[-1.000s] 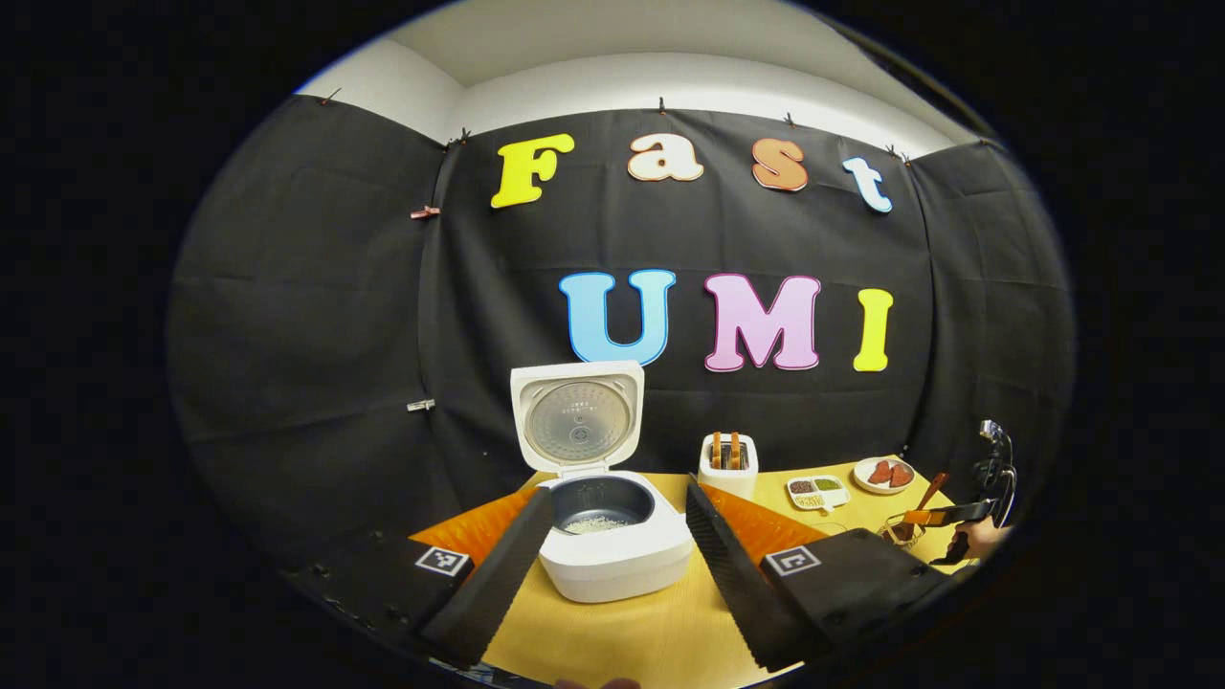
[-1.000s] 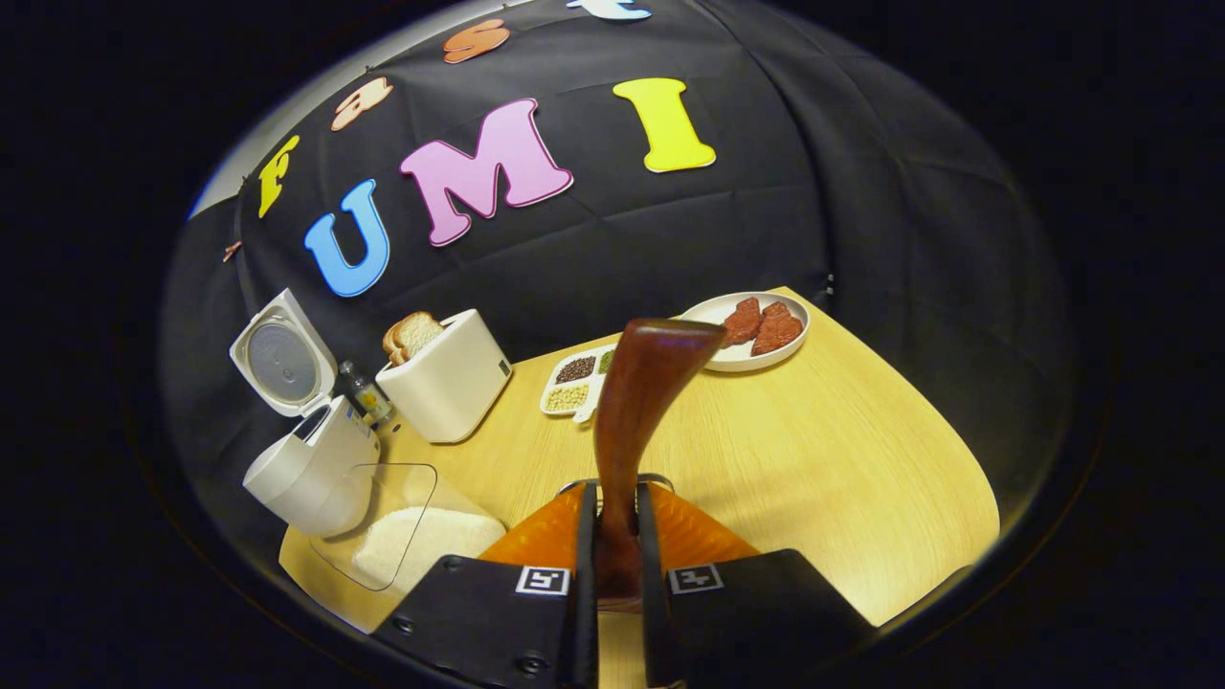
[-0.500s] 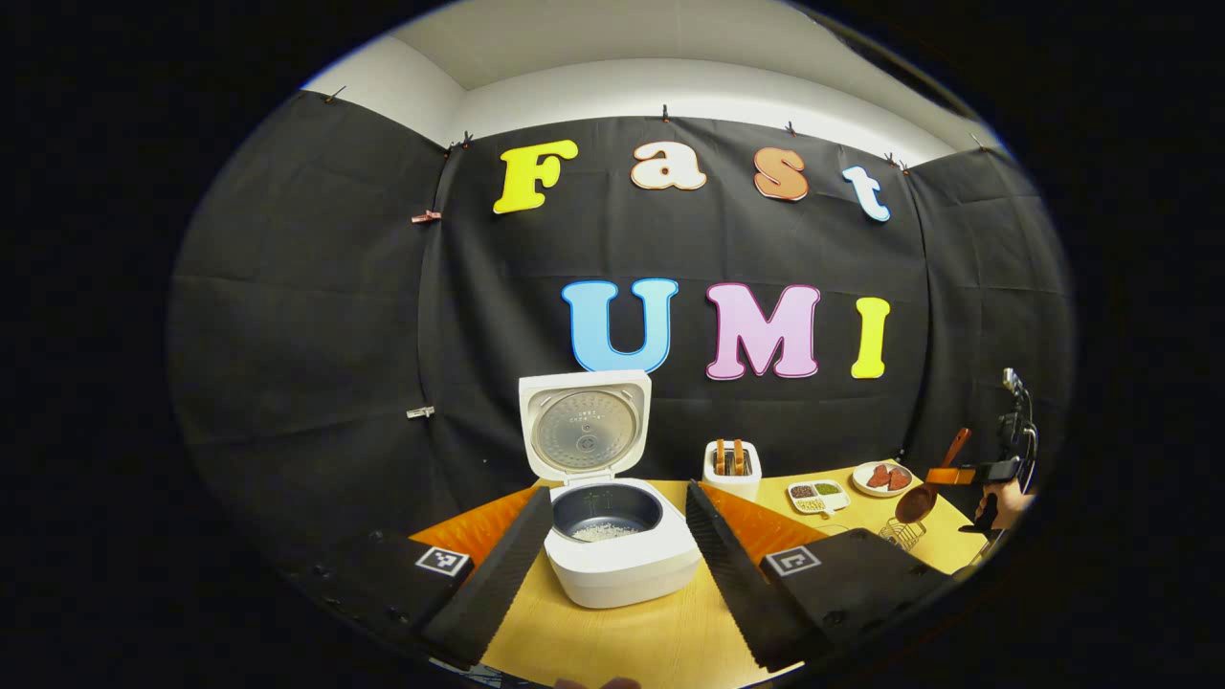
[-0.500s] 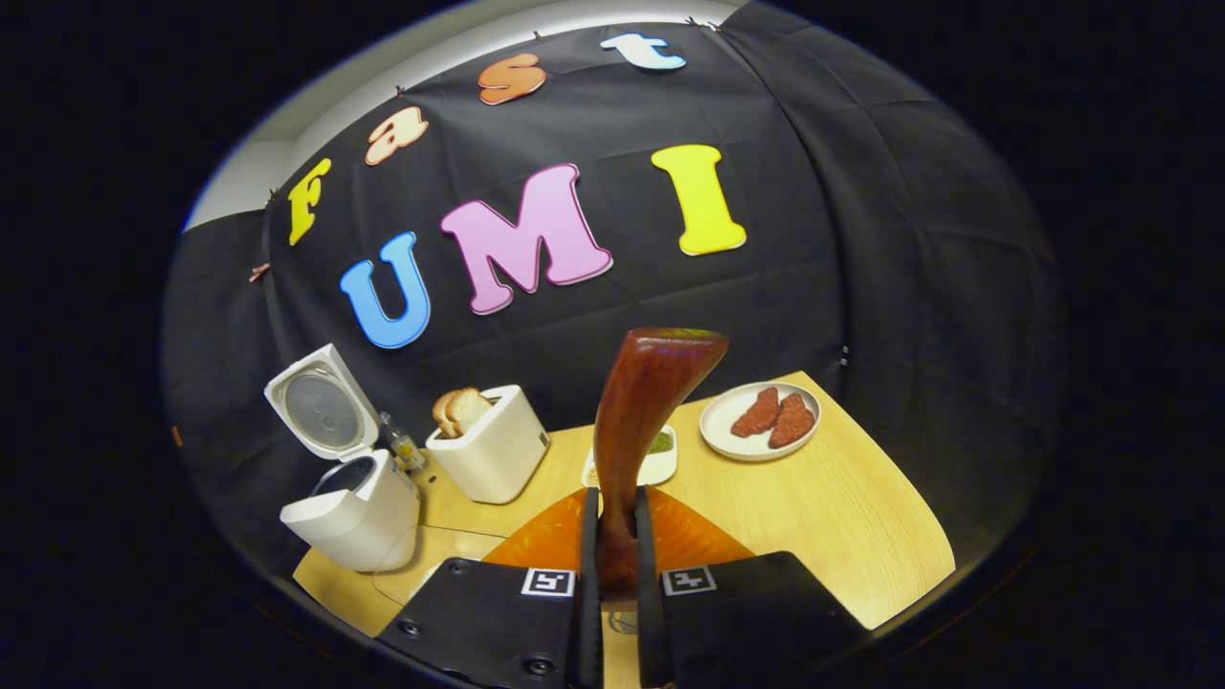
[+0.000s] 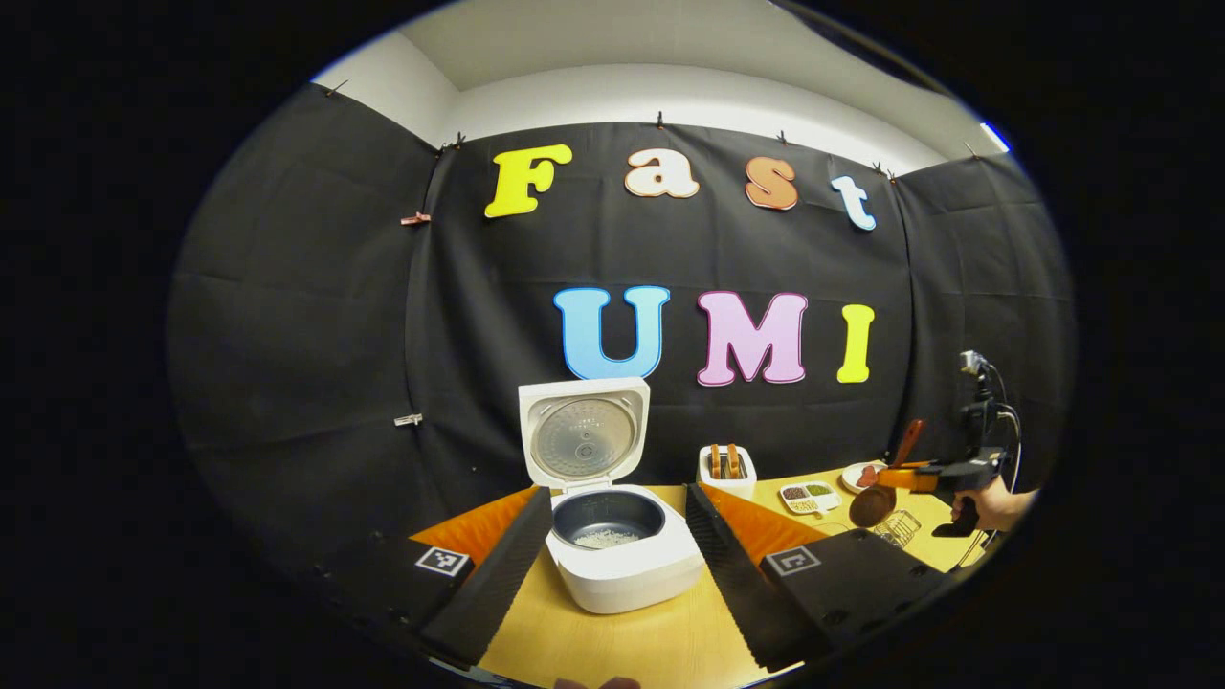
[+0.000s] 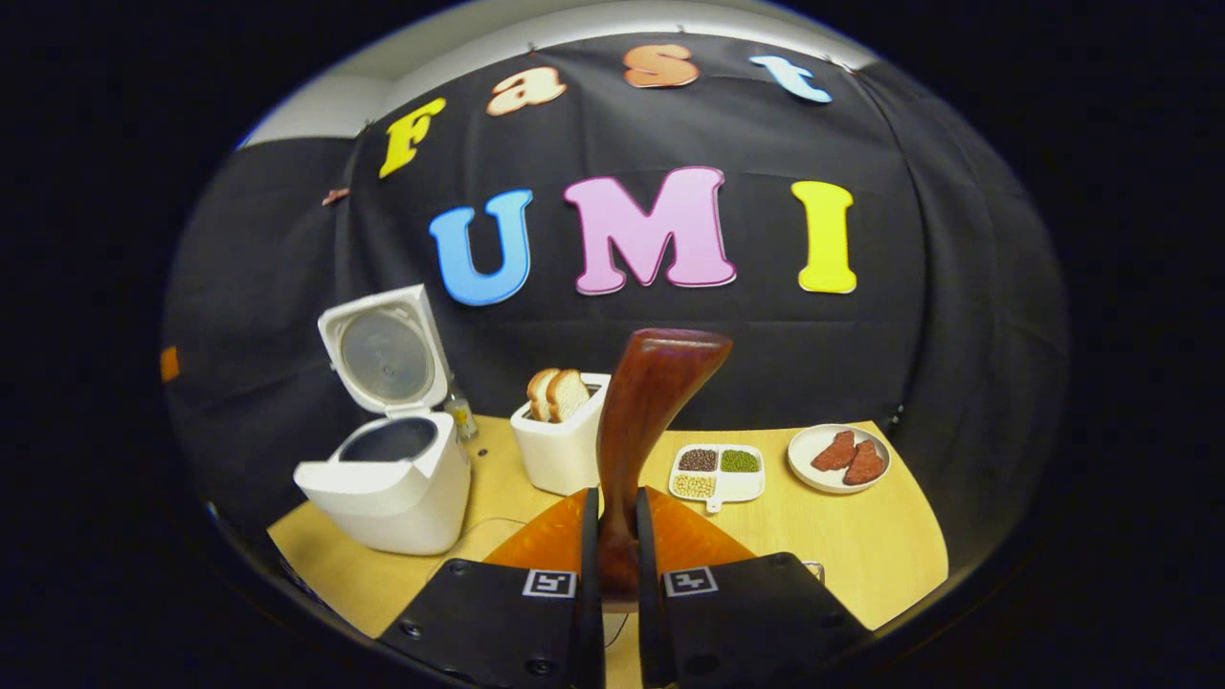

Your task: Close the left gripper, press the button to open the rice cooker; take a wooden spoon from the chopstick holder with the right hand, scoop a spoonful of rice and pour it into the rice cooker, then put the wooden spoon back into the chopstick holder.

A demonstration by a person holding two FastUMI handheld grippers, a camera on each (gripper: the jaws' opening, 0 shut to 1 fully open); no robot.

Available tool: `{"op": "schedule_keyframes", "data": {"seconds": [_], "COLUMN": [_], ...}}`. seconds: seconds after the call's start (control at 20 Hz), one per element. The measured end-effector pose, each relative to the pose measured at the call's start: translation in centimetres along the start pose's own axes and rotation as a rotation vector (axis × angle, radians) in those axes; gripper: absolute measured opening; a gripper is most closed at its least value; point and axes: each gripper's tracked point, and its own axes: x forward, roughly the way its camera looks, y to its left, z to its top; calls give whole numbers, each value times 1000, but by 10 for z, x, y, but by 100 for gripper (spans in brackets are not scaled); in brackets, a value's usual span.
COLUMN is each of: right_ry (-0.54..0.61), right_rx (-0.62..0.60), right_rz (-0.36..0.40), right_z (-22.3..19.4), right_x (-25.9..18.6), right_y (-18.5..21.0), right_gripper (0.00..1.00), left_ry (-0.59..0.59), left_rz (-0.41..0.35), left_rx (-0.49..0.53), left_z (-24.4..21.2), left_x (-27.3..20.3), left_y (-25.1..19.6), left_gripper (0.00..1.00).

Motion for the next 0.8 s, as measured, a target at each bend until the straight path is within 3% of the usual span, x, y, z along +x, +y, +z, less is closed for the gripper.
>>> {"op": "schedule_keyframes", "data": {"seconds": [0.15, 0.5, 0.7, 0.8], "right_ry": [67, 186, 249, 293], "right_rx": [-153, -441, -493, -404], "right_rz": [-2, -65, -81, -66], "right_z": [-34, -97, -132, -145], "right_x": [23, 58, 67, 66], "right_y": [30, 46, 61, 77], "right_gripper": [19, 18, 19, 18], "left_ry": [9, 30, 43, 49], "left_rz": [-12, -13, -7, -7], "left_rx": [0, -4, -23, -6], "left_z": [-5, -13, -18, -22], "left_x": [1, 5, 7, 5], "left_y": [9, 31, 41, 43], "left_gripper": [96, 96, 96, 96]}}
